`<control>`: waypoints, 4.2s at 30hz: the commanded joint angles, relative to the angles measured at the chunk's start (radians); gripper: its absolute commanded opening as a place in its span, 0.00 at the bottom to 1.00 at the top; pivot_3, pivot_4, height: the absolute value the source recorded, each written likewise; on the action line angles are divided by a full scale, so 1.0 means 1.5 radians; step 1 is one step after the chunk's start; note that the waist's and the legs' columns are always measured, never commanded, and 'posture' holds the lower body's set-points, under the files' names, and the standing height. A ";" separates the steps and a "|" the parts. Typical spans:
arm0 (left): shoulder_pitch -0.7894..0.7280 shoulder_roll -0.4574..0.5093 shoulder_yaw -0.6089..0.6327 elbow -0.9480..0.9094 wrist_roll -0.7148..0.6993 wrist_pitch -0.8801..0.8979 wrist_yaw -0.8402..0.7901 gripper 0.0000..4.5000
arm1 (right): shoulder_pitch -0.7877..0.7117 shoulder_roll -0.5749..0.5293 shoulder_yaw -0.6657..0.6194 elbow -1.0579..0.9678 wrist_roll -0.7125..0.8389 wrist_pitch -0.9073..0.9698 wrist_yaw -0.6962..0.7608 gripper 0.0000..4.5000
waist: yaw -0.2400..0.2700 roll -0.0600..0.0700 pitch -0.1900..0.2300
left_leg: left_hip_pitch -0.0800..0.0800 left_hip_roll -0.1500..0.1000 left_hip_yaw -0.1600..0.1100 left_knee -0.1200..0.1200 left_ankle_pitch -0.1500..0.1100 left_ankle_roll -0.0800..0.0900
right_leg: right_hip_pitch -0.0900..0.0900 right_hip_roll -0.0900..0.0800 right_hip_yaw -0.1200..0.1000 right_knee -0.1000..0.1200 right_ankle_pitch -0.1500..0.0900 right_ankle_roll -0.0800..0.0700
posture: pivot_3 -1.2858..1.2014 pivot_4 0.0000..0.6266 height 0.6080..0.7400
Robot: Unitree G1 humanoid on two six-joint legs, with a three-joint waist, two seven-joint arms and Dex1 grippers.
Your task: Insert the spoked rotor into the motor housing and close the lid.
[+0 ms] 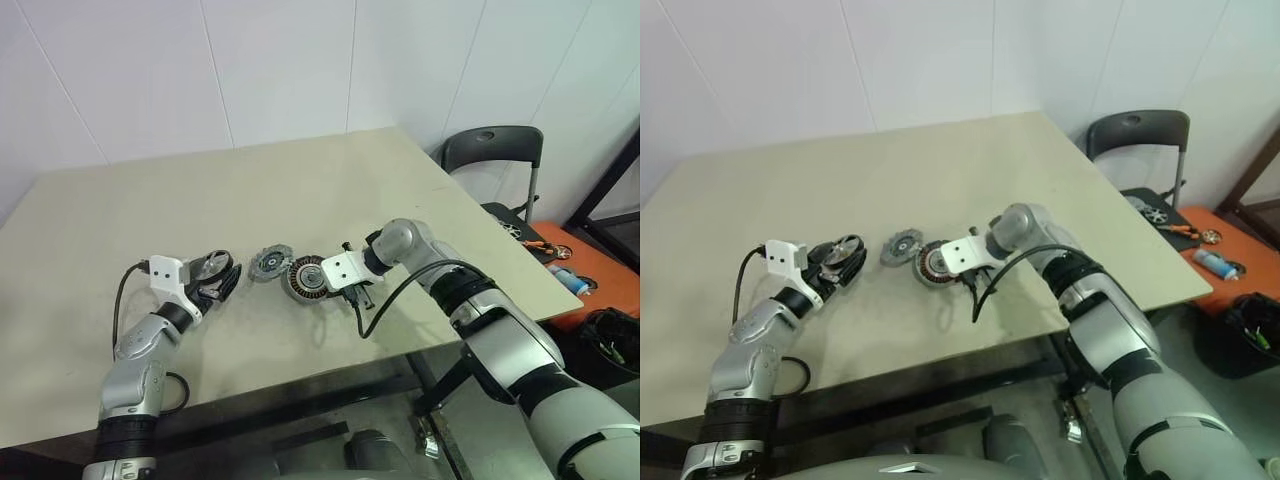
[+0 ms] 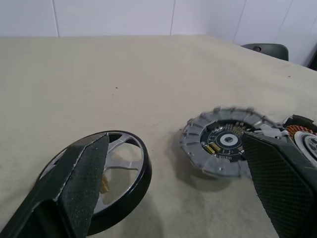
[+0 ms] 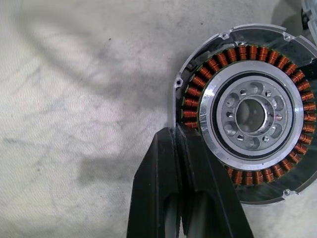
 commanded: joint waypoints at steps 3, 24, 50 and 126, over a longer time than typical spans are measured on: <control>-0.010 0.000 0.005 -0.020 -0.001 -0.008 0.005 1.00 | 0.001 0.023 -0.066 -0.092 0.074 0.241 0.037 0.01 | 0.002 0.000 0.000 | 0.000 0.000 0.000 0.000 0.000 0.000 | 0.000 0.000 0.000 0.000 0.000 0.000 | 0.52 0.00 1.00; -0.033 -0.004 -0.004 0.018 0.009 -0.018 -0.011 1.00 | 0.060 -0.061 -0.083 -0.383 0.125 0.699 -0.078 0.01 | 0.020 0.001 0.001 | -0.004 0.000 0.000 -0.001 0.000 0.000 | -0.003 0.000 -0.001 -0.002 0.000 0.003 | 0.52 0.00 1.00; -0.035 -0.001 -0.010 0.008 0.011 -0.013 -0.009 1.00 | 0.124 -0.047 0.018 -0.424 0.161 0.706 -0.145 0.01 | 0.018 0.000 0.000 | -0.003 0.000 0.000 -0.001 0.000 0.000 | -0.001 0.000 -0.001 -0.004 0.000 0.003 | 0.52 0.00 1.00; -0.336 -0.026 -0.114 0.339 0.096 -0.058 -0.120 1.00 | 0.187 0.041 -0.242 -0.570 0.412 0.825 -0.355 0.28 | 0.023 0.000 0.001 | -0.013 0.000 0.000 -0.002 0.000 0.000 | -0.009 -0.001 -0.002 -0.010 0.003 0.001 | 0.52 0.00 1.00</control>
